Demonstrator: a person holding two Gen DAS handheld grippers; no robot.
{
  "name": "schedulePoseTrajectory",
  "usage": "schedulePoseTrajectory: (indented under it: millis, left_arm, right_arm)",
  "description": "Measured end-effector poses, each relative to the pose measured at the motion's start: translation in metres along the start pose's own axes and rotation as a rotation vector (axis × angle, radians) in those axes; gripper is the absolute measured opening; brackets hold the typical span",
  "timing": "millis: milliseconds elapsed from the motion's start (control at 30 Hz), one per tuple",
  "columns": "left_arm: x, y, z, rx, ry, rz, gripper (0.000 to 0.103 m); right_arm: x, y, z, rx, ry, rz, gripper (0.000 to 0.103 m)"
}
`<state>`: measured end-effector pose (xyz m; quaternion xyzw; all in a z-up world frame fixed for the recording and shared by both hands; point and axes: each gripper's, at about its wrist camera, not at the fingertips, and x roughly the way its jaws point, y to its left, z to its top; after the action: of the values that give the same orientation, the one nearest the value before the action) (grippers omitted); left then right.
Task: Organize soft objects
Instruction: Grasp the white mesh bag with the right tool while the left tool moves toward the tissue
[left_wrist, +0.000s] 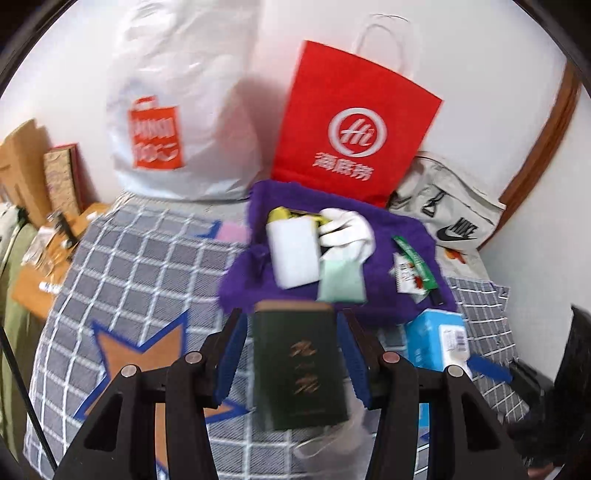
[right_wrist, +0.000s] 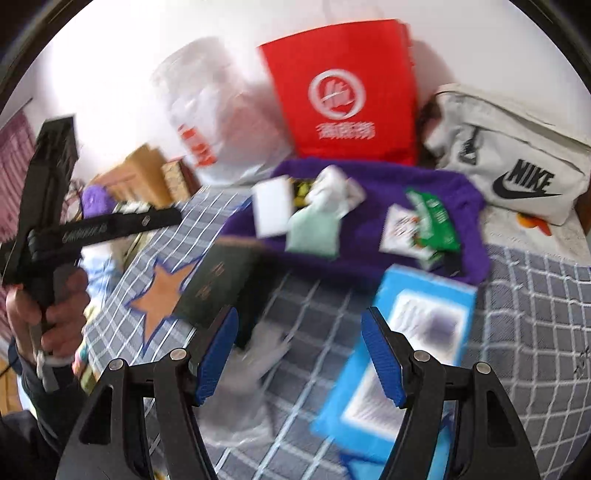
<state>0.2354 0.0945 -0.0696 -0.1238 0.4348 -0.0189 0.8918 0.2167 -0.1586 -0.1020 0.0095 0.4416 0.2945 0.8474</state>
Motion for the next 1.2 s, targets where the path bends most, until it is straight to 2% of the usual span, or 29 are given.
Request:
schedulePoseTrajectory:
  millis: [167, 233, 400, 533, 767, 867, 967, 1000, 1067, 1133, 1167, 1200]
  left_arm:
    - [-0.012, 0.027, -0.018, -0.05, -0.01, -0.022, 0.048]
    - [-0.015, 0.035, -0.025, -0.06, -0.015, -0.052, 0.048]
    - [-0.017, 0.051, -0.041, -0.078, -0.017, -0.083, 0.048]
    - [-0.016, 0.063, -0.054, -0.085, -0.017, -0.101, 0.048]
    - [-0.006, 0.077, -0.068, -0.111, 0.011, -0.111, 0.048]
    - [-0.004, 0.079, -0.072, -0.115, 0.017, -0.117, 0.048]
    - [-0.002, 0.078, -0.075, -0.115, 0.027, -0.117, 0.048]
    - [-0.002, 0.077, -0.076, -0.114, 0.03, -0.115, 0.048]
    - [-0.002, 0.075, -0.078, -0.108, 0.033, -0.11, 0.048]
    - [-0.003, 0.072, -0.081, -0.101, 0.035, -0.106, 0.048]
    - [-0.003, 0.071, -0.081, -0.097, 0.035, -0.105, 0.048]
    - [-0.004, 0.069, -0.082, -0.096, 0.035, -0.105, 0.048]
  right_arm:
    - [0.016, 0.038, -0.035, -0.073, 0.064, 0.043, 0.069]
    - [0.026, 0.051, -0.048, -0.083, 0.108, 0.057, 0.07]
    - [0.05, 0.069, -0.069, -0.137, 0.161, -0.033, 0.075]
    - [0.066, 0.068, -0.075, -0.131, 0.201, -0.044, 0.076]
    - [0.089, 0.072, -0.085, -0.126, 0.235, -0.089, 0.08]
    - [0.092, 0.082, -0.089, -0.172, 0.216, -0.13, 0.082]
    - [0.093, 0.085, -0.091, -0.187, 0.189, -0.147, 0.08]
    - [0.092, 0.084, -0.091, -0.183, 0.18, -0.149, 0.076]
    - [0.087, 0.081, -0.091, -0.179, 0.163, -0.153, 0.062]
    - [0.081, 0.075, -0.091, -0.175, 0.16, -0.151, 0.04]
    - [0.078, 0.073, -0.092, -0.181, 0.163, -0.144, 0.034]
    - [0.075, 0.072, -0.093, -0.185, 0.168, -0.136, 0.02]
